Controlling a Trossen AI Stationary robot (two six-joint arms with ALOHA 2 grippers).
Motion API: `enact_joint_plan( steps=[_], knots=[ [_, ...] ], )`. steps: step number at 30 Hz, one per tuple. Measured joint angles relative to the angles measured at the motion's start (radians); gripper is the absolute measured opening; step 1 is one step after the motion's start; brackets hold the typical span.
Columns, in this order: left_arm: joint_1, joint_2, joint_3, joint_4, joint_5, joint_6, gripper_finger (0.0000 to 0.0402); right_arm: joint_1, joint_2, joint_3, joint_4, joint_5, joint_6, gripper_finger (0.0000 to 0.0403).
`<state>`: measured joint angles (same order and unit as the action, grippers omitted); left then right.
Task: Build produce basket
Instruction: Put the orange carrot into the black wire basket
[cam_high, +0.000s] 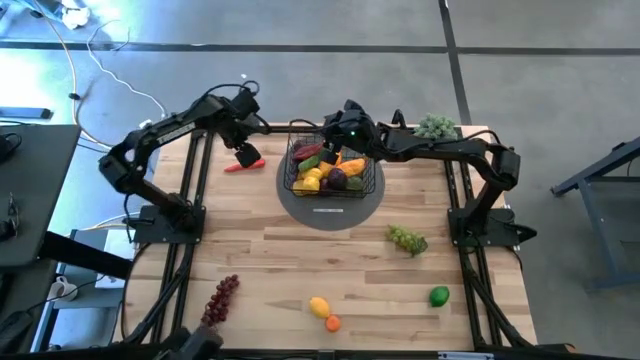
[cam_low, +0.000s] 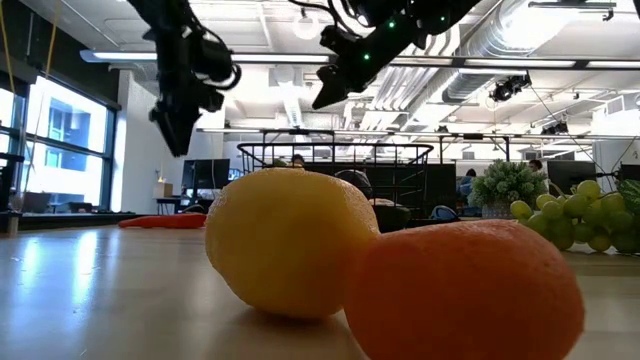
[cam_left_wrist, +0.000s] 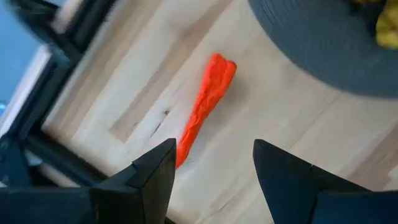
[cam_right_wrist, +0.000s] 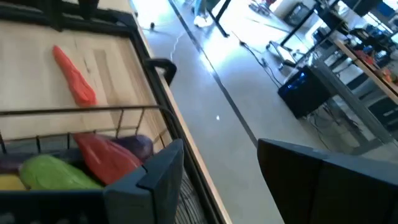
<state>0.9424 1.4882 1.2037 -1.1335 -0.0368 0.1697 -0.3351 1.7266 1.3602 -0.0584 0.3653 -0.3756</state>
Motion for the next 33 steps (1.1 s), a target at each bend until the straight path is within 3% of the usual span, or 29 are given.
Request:
enact_joint_plan(
  steps=[11, 33],
  knots=[
    [0.002, 0.179, -0.001, -0.011, 0.011, 0.051, 0.0202, 0.000, -0.009, 0.000, -0.051, 0.054, 0.002, 0.0188],
    [0.054, 0.379, -0.001, -0.002, -0.053, 0.033, 0.0202, 0.000, -0.009, 0.000, -0.076, 0.056, 0.011, 0.0188]
  ],
)
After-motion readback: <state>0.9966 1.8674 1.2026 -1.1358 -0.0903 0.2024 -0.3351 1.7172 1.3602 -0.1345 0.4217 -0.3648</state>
